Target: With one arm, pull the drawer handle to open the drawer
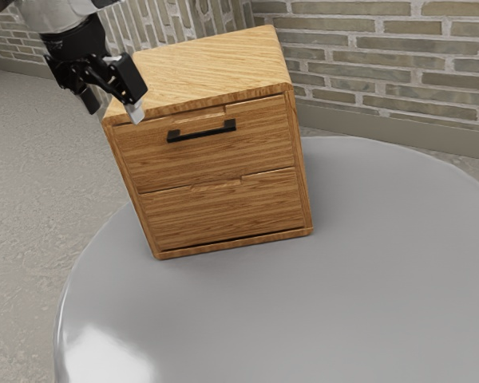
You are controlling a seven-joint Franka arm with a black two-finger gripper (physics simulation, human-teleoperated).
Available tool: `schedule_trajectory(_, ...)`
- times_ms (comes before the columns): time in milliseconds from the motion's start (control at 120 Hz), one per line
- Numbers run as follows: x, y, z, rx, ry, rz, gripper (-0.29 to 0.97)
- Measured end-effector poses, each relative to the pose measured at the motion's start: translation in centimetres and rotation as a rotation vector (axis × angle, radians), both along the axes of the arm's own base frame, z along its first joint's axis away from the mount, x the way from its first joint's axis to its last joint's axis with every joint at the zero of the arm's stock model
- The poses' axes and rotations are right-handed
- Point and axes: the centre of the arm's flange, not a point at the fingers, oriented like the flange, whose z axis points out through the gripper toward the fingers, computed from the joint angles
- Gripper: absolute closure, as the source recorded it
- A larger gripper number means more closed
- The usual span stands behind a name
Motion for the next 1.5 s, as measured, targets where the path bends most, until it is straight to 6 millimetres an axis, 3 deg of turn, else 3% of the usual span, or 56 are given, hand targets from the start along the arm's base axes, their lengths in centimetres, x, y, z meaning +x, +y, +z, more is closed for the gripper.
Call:
schedule_trajectory(233, 0.7, 1.0, -2.3, 0.006, 0.064, 0.004, 0.00)
schedule_trajectory(400, 1.4, 2.2, -2.4, 0.046, 0.042, -0.130, 0.00)
schedule_trajectory(525, 2.6, 2.7, -5.9, 0.097, 0.030, -0.298, 0.00)
schedule_trajectory(650, 3.3, 3.0, -5.3, 0.166, -0.034, -0.436, 0.00)
schedule_trajectory(692, 2.4, 2.8, -4.5, 0.194, -0.054, -0.478, 0.00)
schedule_trajectory(725, 0.3, 1.7, -3.2, 0.241, -0.073, -0.522, 0.00)
schedule_trajectory(783, -1.7, -4.6, -2.3, 0.311, -0.106, -0.688, 0.00)
schedule_trajectory(825, -2.1, -7.5, -2.6, 0.348, -0.111, -0.776, 0.00)
schedule_trajectory(883, -1.9, -10.1, -3.1, 0.388, -0.114, -0.863, 0.00)
schedule_trajectory(942, -1.4, -10.8, -3.5, 0.416, -0.114, -0.911, 0.00)
schedule_trajectory(1025, 0.5, -10.8, -5.4, 0.434, -0.093, -0.957, 0.00)
schedule_trajectory(1117, 2.6, -9.5, -7.5, 0.444, -0.076, -0.977, 0.00)
schedule_trajectory(1175, 3.0, -9.1, -8.0, 0.452, -0.075, -0.991, 0.00)
schedule_trajectory(1300, 3.4, -6.1, -8.9, 0.459, -0.064, -0.972, 0.00)
schedule_trajectory(1500, 4.8, -5.3, -10.9, 0.452, -0.035, -0.990, 0.00)
